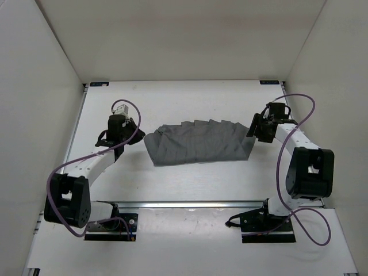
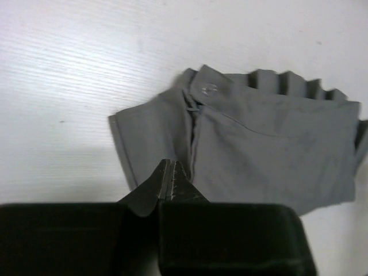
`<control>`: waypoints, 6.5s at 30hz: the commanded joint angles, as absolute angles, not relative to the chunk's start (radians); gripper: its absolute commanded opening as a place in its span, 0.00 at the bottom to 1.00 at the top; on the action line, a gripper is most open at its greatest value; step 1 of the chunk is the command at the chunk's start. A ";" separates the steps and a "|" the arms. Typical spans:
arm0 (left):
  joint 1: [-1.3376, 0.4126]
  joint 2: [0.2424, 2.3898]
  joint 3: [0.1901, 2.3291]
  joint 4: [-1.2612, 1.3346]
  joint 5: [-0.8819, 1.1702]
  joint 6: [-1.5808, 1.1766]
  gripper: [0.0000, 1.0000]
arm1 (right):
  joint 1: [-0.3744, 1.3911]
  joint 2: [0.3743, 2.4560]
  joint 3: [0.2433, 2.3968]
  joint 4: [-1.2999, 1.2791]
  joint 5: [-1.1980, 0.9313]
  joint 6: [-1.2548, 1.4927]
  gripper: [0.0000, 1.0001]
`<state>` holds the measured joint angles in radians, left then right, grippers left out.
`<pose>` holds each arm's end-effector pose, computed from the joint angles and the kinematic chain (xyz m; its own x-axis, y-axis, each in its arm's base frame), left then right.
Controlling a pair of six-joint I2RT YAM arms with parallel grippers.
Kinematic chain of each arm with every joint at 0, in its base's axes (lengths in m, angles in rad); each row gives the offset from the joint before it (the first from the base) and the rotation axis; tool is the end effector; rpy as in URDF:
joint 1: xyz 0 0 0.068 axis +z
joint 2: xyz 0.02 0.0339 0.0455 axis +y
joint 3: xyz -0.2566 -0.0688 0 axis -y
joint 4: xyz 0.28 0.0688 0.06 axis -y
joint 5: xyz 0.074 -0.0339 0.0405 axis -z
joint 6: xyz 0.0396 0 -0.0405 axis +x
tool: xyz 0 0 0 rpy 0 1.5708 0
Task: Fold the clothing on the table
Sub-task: Fold the skirt
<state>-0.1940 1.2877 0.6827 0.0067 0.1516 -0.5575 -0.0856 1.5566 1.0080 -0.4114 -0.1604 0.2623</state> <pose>0.2993 -0.0649 0.1863 -0.6346 -0.4083 -0.6562 -0.0268 0.8601 -0.5093 0.3507 -0.0237 0.1826 -0.7901 0.3247 -0.5200 0.2050 0.9393 0.2751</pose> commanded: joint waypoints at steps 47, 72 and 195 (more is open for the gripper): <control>-0.239 1.625 0.772 -0.063 0.049 -0.568 0.00 | 0.593 1.764 1.368 -0.101 -0.741 0.469 0.00; -0.216 1.552 0.706 -0.067 0.072 -0.563 0.00 | 0.778 2.344 1.893 -0.427 -0.596 0.286 0.01; -0.327 1.042 0.626 -0.391 0.135 -0.436 0.98 | 0.385 1.399 1.106 -0.489 -0.276 0.241 0.72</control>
<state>-0.3214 1.0626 0.5701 -0.2497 0.2337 -0.5266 0.3840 1.4384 1.1030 -0.5339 -0.2848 0.2573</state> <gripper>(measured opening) 0.983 0.725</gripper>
